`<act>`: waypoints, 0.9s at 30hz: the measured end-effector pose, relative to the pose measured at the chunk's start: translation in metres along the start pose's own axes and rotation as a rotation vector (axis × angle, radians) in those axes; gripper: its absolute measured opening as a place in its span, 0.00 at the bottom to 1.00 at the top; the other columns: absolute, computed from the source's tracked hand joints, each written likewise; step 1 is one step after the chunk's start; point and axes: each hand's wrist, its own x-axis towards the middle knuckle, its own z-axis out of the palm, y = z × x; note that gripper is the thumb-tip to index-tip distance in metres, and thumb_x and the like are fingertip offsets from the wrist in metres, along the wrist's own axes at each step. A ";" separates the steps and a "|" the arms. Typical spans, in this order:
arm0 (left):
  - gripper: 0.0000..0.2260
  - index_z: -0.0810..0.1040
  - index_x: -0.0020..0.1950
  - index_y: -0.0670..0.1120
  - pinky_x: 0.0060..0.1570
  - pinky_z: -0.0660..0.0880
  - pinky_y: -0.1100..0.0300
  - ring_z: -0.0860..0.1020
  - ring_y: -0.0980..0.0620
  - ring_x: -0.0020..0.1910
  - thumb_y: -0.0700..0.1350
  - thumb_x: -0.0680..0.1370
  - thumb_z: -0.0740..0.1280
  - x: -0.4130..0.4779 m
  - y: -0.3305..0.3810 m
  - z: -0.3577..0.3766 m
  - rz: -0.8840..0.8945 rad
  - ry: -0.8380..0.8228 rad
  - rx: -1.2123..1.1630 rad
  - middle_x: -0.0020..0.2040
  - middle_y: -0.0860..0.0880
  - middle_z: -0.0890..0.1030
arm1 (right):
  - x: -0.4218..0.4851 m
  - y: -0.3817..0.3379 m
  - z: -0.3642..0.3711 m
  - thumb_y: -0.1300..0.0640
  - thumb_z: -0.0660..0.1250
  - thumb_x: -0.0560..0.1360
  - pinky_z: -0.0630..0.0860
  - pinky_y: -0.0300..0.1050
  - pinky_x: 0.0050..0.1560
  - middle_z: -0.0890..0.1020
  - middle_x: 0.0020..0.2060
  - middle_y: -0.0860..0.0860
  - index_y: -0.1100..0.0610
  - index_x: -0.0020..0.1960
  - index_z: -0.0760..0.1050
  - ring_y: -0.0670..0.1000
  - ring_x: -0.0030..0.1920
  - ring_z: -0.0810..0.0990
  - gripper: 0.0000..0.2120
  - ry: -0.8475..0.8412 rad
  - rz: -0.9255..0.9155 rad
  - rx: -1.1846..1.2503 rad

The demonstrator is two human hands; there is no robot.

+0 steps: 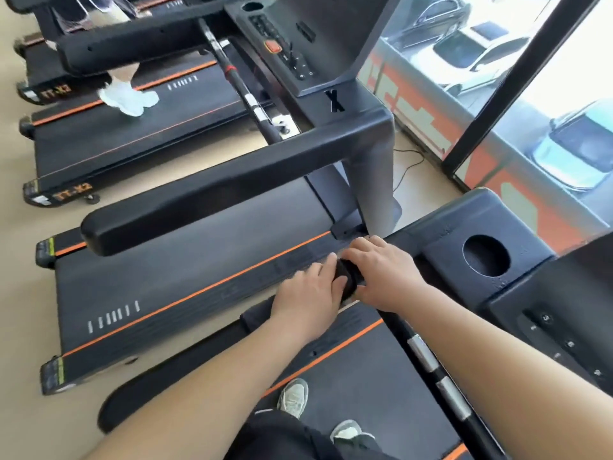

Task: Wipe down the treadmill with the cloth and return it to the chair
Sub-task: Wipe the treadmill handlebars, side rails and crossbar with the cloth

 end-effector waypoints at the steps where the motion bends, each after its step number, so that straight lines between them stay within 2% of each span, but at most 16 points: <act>1: 0.27 0.52 0.82 0.51 0.53 0.75 0.47 0.77 0.43 0.61 0.60 0.85 0.48 -0.006 -0.003 0.004 0.025 0.040 0.025 0.72 0.50 0.71 | 0.000 0.000 0.001 0.45 0.70 0.70 0.71 0.41 0.48 0.75 0.57 0.42 0.44 0.64 0.74 0.50 0.59 0.73 0.22 0.003 -0.005 0.006; 3: 0.29 0.52 0.83 0.48 0.58 0.75 0.48 0.75 0.44 0.66 0.58 0.84 0.51 -0.031 -0.019 0.019 0.141 0.111 0.097 0.78 0.49 0.66 | -0.002 0.002 0.002 0.44 0.72 0.70 0.71 0.41 0.51 0.75 0.59 0.42 0.44 0.65 0.74 0.51 0.61 0.72 0.25 0.001 0.000 0.026; 5: 0.30 0.52 0.83 0.46 0.66 0.73 0.46 0.69 0.41 0.73 0.56 0.84 0.55 -0.057 -0.046 0.030 0.297 0.152 0.145 0.82 0.45 0.60 | -0.002 0.002 0.002 0.37 0.74 0.68 0.73 0.42 0.54 0.74 0.61 0.41 0.44 0.67 0.73 0.51 0.63 0.71 0.31 -0.024 0.010 0.041; 7: 0.31 0.52 0.84 0.47 0.68 0.72 0.45 0.67 0.39 0.75 0.56 0.84 0.58 -0.066 -0.066 0.036 0.376 0.174 0.135 0.83 0.44 0.57 | -0.001 0.001 0.001 0.32 0.74 0.65 0.74 0.45 0.57 0.74 0.62 0.41 0.44 0.68 0.72 0.51 0.63 0.71 0.35 -0.054 0.029 0.052; 10: 0.31 0.46 0.84 0.51 0.64 0.76 0.48 0.68 0.42 0.74 0.59 0.84 0.52 -0.040 -0.051 0.023 0.334 0.093 0.071 0.83 0.47 0.55 | -0.001 0.000 -0.001 0.34 0.74 0.66 0.74 0.44 0.57 0.74 0.61 0.41 0.45 0.68 0.73 0.50 0.63 0.72 0.34 -0.043 0.027 0.052; 12: 0.31 0.40 0.83 0.54 0.64 0.74 0.47 0.68 0.45 0.73 0.60 0.84 0.50 -0.013 -0.028 0.010 0.237 -0.051 -0.017 0.83 0.51 0.51 | -0.003 -0.002 -0.001 0.42 0.73 0.67 0.75 0.44 0.58 0.75 0.61 0.41 0.46 0.68 0.74 0.50 0.64 0.72 0.30 -0.002 0.028 0.065; 13: 0.30 0.40 0.83 0.55 0.63 0.73 0.47 0.69 0.45 0.72 0.60 0.85 0.50 -0.004 -0.020 0.004 0.196 -0.102 -0.062 0.83 0.53 0.52 | -0.007 -0.004 0.000 0.46 0.73 0.67 0.75 0.44 0.59 0.76 0.62 0.42 0.47 0.68 0.74 0.50 0.65 0.72 0.30 0.018 0.048 0.087; 15: 0.29 0.44 0.83 0.54 0.63 0.73 0.47 0.70 0.46 0.71 0.59 0.85 0.49 -0.004 -0.013 0.004 0.178 -0.066 -0.060 0.82 0.54 0.54 | -0.018 -0.005 0.006 0.50 0.74 0.66 0.77 0.46 0.60 0.76 0.65 0.43 0.49 0.70 0.73 0.49 0.67 0.72 0.33 0.104 0.122 0.149; 18: 0.30 0.53 0.83 0.46 0.68 0.71 0.47 0.68 0.42 0.75 0.57 0.83 0.50 -0.034 -0.022 0.019 0.248 0.046 0.051 0.82 0.47 0.59 | -0.042 0.004 0.012 0.45 0.79 0.66 0.78 0.47 0.62 0.78 0.65 0.45 0.52 0.68 0.76 0.50 0.68 0.74 0.33 0.296 0.195 0.224; 20: 0.30 0.53 0.83 0.45 0.69 0.71 0.44 0.65 0.39 0.77 0.56 0.83 0.51 -0.040 -0.027 0.028 0.300 0.052 0.086 0.82 0.45 0.59 | -0.058 0.017 0.010 0.40 0.77 0.69 0.76 0.47 0.62 0.78 0.65 0.45 0.51 0.68 0.77 0.50 0.68 0.73 0.31 0.334 0.263 0.228; 22: 0.29 0.45 0.83 0.49 0.70 0.70 0.45 0.63 0.42 0.78 0.57 0.84 0.48 -0.021 -0.016 0.017 0.296 0.016 0.044 0.84 0.48 0.55 | -0.069 0.033 0.007 0.41 0.74 0.72 0.77 0.50 0.63 0.76 0.66 0.44 0.50 0.69 0.76 0.49 0.70 0.71 0.29 0.310 0.351 0.209; 24: 0.28 0.40 0.83 0.53 0.70 0.68 0.48 0.62 0.46 0.78 0.58 0.86 0.46 0.009 0.004 0.003 0.239 -0.091 -0.027 0.84 0.53 0.50 | -0.076 0.043 0.002 0.41 0.72 0.74 0.76 0.52 0.65 0.74 0.68 0.43 0.49 0.72 0.74 0.48 0.72 0.68 0.28 0.257 0.421 0.206; 27: 0.28 0.41 0.83 0.54 0.63 0.71 0.47 0.69 0.45 0.72 0.59 0.86 0.46 0.032 0.029 -0.005 0.176 -0.109 -0.089 0.83 0.55 0.53 | -0.079 0.045 -0.007 0.37 0.71 0.74 0.71 0.49 0.69 0.68 0.74 0.42 0.48 0.76 0.69 0.46 0.76 0.61 0.34 0.162 0.473 0.231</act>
